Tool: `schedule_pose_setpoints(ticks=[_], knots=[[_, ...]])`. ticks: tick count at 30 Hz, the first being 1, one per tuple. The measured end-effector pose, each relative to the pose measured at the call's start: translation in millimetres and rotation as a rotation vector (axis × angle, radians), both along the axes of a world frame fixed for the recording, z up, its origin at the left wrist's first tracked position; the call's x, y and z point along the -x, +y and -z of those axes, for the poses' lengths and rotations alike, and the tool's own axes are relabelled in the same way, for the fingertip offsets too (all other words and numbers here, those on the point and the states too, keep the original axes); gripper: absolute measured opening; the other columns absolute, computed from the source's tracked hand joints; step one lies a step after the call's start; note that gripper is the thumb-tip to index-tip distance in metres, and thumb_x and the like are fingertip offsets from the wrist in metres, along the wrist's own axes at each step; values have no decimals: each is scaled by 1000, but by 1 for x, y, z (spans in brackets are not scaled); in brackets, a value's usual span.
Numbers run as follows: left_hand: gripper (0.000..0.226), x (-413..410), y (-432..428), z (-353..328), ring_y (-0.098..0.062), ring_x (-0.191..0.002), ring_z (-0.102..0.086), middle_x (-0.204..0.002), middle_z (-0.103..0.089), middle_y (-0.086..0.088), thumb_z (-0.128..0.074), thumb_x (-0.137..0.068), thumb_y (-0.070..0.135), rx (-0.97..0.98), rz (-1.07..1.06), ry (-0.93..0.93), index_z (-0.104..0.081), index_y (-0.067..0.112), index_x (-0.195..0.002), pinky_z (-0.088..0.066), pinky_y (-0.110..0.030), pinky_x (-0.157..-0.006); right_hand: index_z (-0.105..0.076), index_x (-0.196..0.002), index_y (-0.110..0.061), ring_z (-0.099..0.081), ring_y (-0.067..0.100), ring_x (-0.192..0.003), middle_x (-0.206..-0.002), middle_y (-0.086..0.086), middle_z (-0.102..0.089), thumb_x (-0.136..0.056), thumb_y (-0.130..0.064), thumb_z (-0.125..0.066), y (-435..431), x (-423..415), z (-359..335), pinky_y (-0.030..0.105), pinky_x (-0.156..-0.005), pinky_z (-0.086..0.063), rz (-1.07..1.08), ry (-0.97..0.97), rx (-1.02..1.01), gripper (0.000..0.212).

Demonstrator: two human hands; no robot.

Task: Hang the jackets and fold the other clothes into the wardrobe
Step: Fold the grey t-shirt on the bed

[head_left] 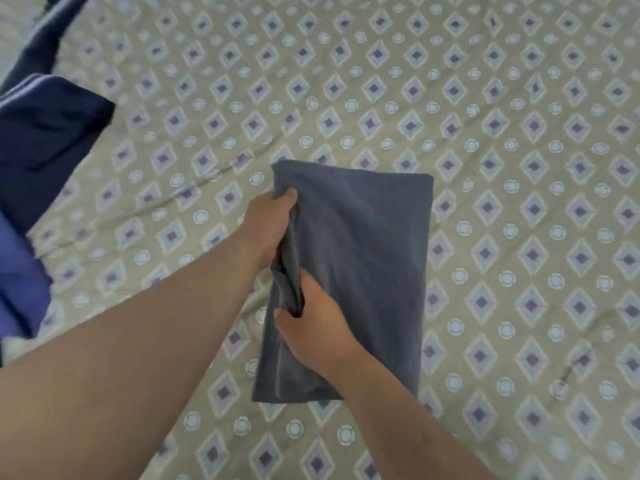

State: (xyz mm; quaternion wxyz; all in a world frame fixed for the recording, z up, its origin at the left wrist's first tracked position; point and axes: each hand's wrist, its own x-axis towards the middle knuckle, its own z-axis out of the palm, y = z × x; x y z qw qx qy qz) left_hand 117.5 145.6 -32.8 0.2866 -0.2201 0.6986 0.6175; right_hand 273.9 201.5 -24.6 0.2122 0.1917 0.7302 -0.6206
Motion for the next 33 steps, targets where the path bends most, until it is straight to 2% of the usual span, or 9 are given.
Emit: schedule_pose_setpoints(ticks=[2,4,7,9,13,19,25,30,33], knots=[[19,-4,-20,5,-14,-82,-72,-93,-76,2,-56,-98,33,-45,31,-50,-69,18,-99,-55,-24,-62,-44,-135,-37,-62,4,-86,-96,-13,-65,-93,-25,-59,-7,3,6,26,-75,-51,-47,-35,-22,46],[15,-12,-31,13,-18,-80,-73,-88,-76,-1,-61,-95,26,2,86,-14,-71,15,-92,-56,-25,-64,-48,-134,-35,-61,2,-84,-84,-14,-64,-93,-25,-60,-2,-3,10,21,-77,-49,-41,-31,-59,43],[13,-24,-43,19,-13,-68,-69,-70,-72,4,-67,-90,24,104,113,53,-68,16,-79,-53,-24,-57,-61,-115,-35,-65,7,-81,-82,-10,-66,-94,-20,-60,22,-20,11,29,-79,-55,214,-7,-161,26],[17,-39,-53,24,-12,-67,-69,-72,-71,5,-68,-86,32,170,163,41,-67,16,-81,-54,-28,-61,-63,-102,-38,-63,0,-81,-85,-15,-67,-93,-21,-59,50,-32,12,20,-78,-52,400,12,-383,19],[10,-90,-82,33,-17,-83,-71,-85,-74,8,-69,-87,36,211,191,-30,-69,26,-86,-56,-34,-71,-62,-113,-14,-63,14,-83,-88,-5,-64,-87,-17,-62,94,-55,20,35,-81,-50,522,-107,-640,27],[12,-142,-109,37,-22,-87,-73,-94,-77,2,-70,-90,23,99,116,-184,-72,19,-101,-58,-42,-80,-57,-94,-16,-61,15,-76,-86,-2,-65,-87,-42,-65,93,-92,28,32,-63,-44,504,-424,-472,28],[15,-146,-104,23,-26,-82,-74,-98,-76,-11,-61,-95,11,-150,-4,-396,-67,11,-108,-57,-30,-57,-52,-64,-11,-50,26,-65,-66,10,-55,-93,-22,-66,114,-110,20,40,-63,-42,691,-415,-139,34],[14,-161,-96,29,-27,-93,-70,-100,-75,-8,-64,-92,5,147,177,-323,-69,8,-105,-56,-39,-79,-76,-75,-15,-69,18,-80,-79,-4,-76,-90,-24,-71,127,-117,20,36,-79,-54,812,-435,-58,19],[9,-163,-90,27,-24,-83,-73,-91,-77,-5,-68,-89,15,181,121,-271,-72,11,-96,-54,-33,-71,-70,-70,-16,-58,18,-72,-72,-5,-66,-91,-29,-68,125,-117,27,32,-71,-46,730,-422,-212,25]])
